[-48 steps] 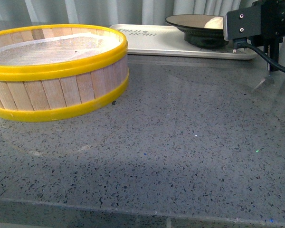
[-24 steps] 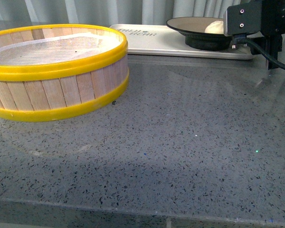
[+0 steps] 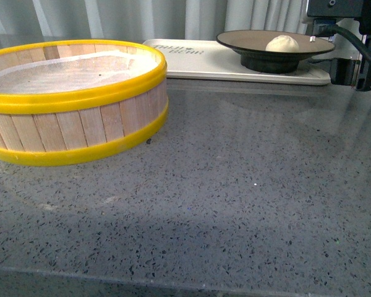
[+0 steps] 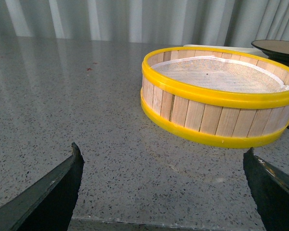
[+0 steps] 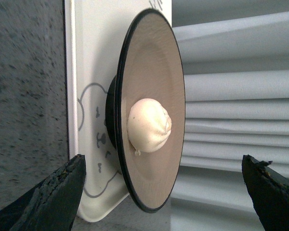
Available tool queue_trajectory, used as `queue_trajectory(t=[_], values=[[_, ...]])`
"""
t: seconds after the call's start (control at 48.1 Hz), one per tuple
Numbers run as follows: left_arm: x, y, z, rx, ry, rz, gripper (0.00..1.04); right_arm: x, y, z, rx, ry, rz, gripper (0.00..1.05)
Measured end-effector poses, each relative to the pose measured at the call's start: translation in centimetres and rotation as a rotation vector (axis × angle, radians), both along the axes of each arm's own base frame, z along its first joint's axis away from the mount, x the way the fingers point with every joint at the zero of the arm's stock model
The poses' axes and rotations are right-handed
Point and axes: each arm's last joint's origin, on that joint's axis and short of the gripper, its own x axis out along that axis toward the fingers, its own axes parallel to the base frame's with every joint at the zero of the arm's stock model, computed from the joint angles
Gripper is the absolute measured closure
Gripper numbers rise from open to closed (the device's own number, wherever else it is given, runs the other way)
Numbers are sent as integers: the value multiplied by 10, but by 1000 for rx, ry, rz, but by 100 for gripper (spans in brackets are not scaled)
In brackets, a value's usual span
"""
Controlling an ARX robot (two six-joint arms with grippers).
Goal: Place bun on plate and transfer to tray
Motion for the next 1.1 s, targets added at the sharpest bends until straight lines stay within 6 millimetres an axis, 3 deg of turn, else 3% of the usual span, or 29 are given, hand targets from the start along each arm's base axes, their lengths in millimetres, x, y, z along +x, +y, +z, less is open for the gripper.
queue_trajectory(t=[0.187,0.374,0.478,0.561,0.728,1.019,1.102], values=[[0,0,0,0,0,0,7,-39,-7,24,163,8,-7,8],[0,0,0,0,0,0,7,-85,-41,59,497,-24,-165,8],[0,0,0,0,0,0,7,-92,-49,67,634,-8,-208,8],[0,0,0,0,0,0,7,-101,-44,51,896,-19,-433,23],[0,0,0,0,0,3,7,-131,-36,23,1239,32,-530,46],[0,0,0,0,0,0,7,-191,-30,-28,1383,90,-540,102],[0,0,0,0,0,0,7,-205,-31,-38,1387,91,-546,103]])
